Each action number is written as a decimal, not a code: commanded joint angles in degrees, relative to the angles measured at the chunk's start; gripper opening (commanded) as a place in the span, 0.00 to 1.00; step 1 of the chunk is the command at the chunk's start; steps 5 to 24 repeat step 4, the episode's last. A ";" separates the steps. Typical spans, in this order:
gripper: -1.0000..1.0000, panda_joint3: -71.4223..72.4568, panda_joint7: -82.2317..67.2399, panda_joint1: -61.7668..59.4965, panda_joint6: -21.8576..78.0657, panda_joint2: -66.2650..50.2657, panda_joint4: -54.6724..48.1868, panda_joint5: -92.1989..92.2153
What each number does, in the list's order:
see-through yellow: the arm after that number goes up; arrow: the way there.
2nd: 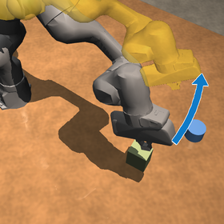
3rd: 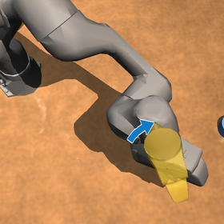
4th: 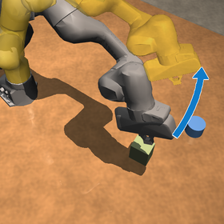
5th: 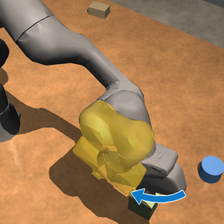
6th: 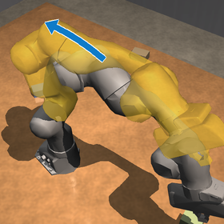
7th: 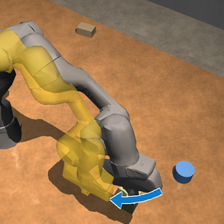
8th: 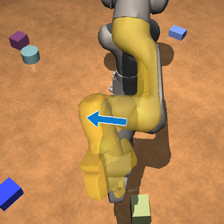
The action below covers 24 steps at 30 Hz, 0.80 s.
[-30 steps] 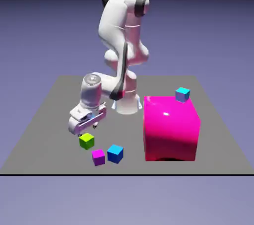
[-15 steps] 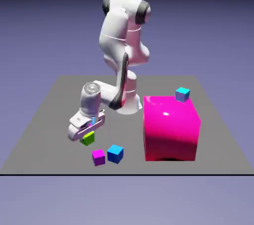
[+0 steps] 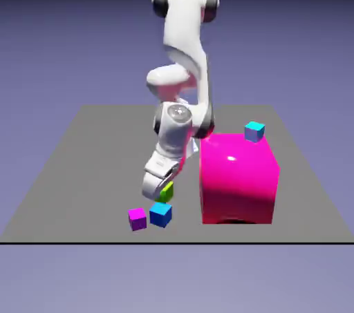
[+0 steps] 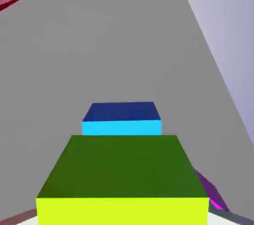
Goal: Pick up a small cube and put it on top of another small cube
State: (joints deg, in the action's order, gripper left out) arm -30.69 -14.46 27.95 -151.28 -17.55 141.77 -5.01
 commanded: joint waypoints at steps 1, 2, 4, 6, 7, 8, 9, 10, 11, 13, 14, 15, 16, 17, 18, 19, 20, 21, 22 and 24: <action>0.00 0.18 -0.14 -0.19 -0.46 -0.40 0.03 0.22; 1.00 0.18 -0.14 -0.19 -0.46 -0.40 0.03 0.22; 1.00 -0.78 0.69 0.82 1.65 1.67 -0.14 -1.04; 1.00 -0.78 0.69 0.82 1.65 1.67 -0.14 -1.04; 1.00 -0.78 0.69 0.82 1.65 1.67 -0.14 -1.04; 1.00 -0.78 0.69 0.82 1.65 1.67 -0.14 -1.04; 1.00 -0.78 0.69 0.82 1.65 1.67 -0.14 -1.04; 1.00 -0.78 0.69 0.82 1.65 1.67 -0.14 -1.04; 1.00 -0.78 0.69 0.82 1.65 1.67 -0.14 -1.04; 1.00 -0.78 0.69 0.82 1.65 1.67 -0.14 -1.04; 1.00 -0.78 0.69 0.82 1.65 1.67 -0.14 -1.04; 1.00 -0.78 0.69 0.82 1.65 1.67 -0.14 -1.04; 1.00 -0.78 0.69 0.82 1.65 1.67 -0.14 -1.04; 1.00 -0.78 0.69 0.82 1.65 1.67 -0.14 -1.04; 1.00 -0.78 0.69 0.82 1.65 1.67 -0.14 -1.04; 1.00 -0.78 0.69 0.82 1.65 1.67 -0.14 -1.04; 1.00 -0.78 0.69 0.82 1.65 1.67 -0.14 -1.04; 1.00 -0.78 0.69 0.82 1.65 1.67 -0.14 -1.04; 1.00 -0.78 0.69 0.82 1.65 1.67 -0.14 -1.04; 1.00 -0.78 0.69 0.82 1.65 1.67 -0.14 -1.04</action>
